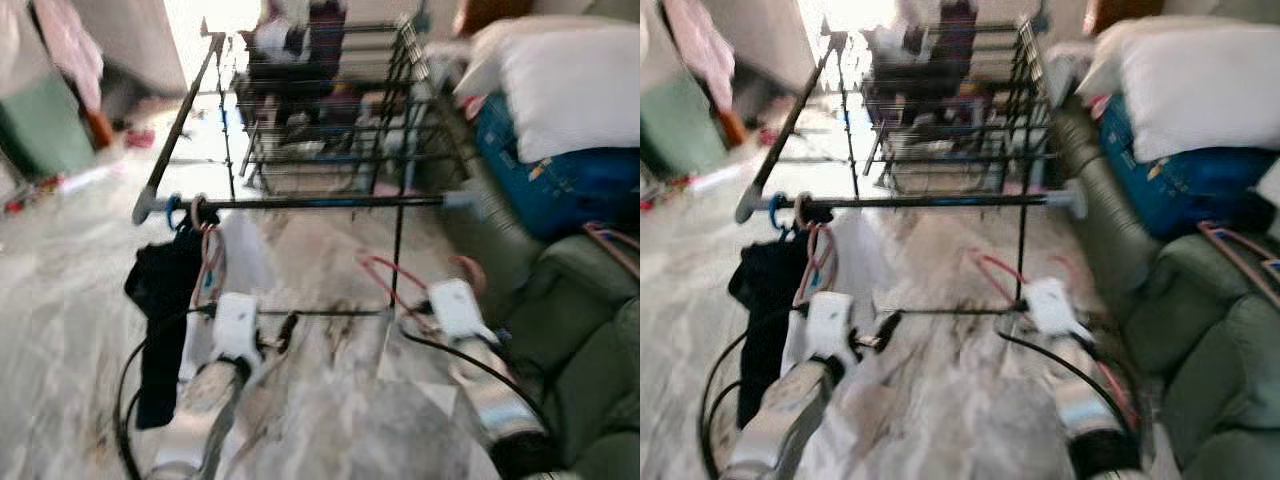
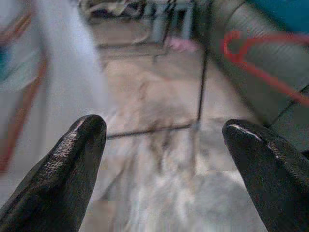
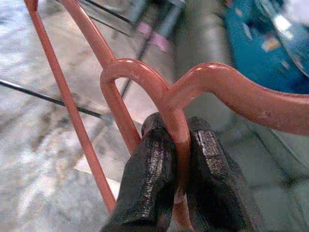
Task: Hang hanger
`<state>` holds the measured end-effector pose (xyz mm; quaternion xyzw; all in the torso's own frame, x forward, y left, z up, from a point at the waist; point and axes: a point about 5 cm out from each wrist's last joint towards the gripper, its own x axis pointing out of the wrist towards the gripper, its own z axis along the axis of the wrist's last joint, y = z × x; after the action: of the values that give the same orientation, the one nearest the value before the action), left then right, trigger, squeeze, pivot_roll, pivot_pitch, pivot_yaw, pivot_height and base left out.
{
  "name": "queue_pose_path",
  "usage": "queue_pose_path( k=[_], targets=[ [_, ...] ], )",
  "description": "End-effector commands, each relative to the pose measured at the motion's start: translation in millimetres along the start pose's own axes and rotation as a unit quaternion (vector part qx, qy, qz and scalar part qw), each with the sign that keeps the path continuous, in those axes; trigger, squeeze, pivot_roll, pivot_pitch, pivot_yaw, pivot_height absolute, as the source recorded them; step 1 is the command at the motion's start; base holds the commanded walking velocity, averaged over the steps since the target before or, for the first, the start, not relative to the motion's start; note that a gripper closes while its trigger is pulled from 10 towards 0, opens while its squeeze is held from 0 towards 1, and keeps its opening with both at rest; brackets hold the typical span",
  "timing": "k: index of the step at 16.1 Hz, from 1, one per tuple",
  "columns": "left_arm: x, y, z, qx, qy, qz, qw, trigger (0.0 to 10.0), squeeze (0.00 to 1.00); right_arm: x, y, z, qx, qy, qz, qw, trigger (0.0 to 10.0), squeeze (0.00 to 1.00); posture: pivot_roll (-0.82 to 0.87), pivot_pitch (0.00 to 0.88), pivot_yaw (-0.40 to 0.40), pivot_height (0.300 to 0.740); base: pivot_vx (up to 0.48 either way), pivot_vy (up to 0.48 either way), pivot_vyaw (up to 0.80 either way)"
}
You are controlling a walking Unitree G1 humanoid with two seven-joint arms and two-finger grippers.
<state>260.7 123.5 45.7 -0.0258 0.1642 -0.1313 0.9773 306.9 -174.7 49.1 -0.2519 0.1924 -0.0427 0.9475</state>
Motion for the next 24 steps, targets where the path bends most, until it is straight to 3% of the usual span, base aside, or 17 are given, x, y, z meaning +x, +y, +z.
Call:
queue_pose_path(
  k=[1,3,7,9,16,21,24],
  targets=[
    [-2.6,-0.2,3.7,0.010,-0.011,-0.002,1.000,10.0,0.00,1.7,3.0,3.8,-0.010,-0.004,0.008,1.000,10.0,0.00,-0.12,0.025,0.024,0.740,0.000,0.000,0.00],
    [-16.3,-2.2,1.3,0.046,-0.020,-0.026,0.998,10.0,0.00,8.2,12.5,15.6,-0.024,0.004,0.012,1.000,10.0,0.00,-0.10,0.043,0.018,0.740,0.000,0.000,0.00],
    [-29.8,0.7,-2.3,0.062,-0.015,-0.032,0.997,10.0,0.00,19.7,15.9,37.8,-0.025,-0.010,0.008,1.000,10.0,0.00,-0.04,0.077,0.022,0.740,0.000,0.000,0.00],
    [-36.5,-1.4,2.7,0.066,-0.022,-0.038,0.997,10.0,0.00,30.5,3.5,59.4,-0.001,-0.018,-0.020,1.000,10.0,0.00,0.00,0.095,0.023,0.740,0.000,0.000,0.00],
    [-50.9,3.6,10.5,0.077,-0.036,-0.025,0.996,10.0,0.00,43.5,-26.7,116.7,0.042,-0.067,-0.079,0.994,10.0,0.00,0.05,0.111,0.015,0.740,0.000,0.000,0.00],
    [-53.2,5.6,13.2,0.078,-0.036,-0.019,0.996,10.0,0.00,45.0,-33.8,133.2,0.057,-0.086,-0.085,0.991,10.0,0.00,0.06,0.109,0.018,0.740,0.000,0.000,0.00],
    [-52.3,5.8,15.0,0.083,-0.035,-0.021,0.996,10.0,0.00,41.1,-19.5,134.0,0.080,-0.098,-0.080,0.989,10.0,0.00,0.05,0.106,0.023,0.740,0.000,0.000,0.00]
  ],
)
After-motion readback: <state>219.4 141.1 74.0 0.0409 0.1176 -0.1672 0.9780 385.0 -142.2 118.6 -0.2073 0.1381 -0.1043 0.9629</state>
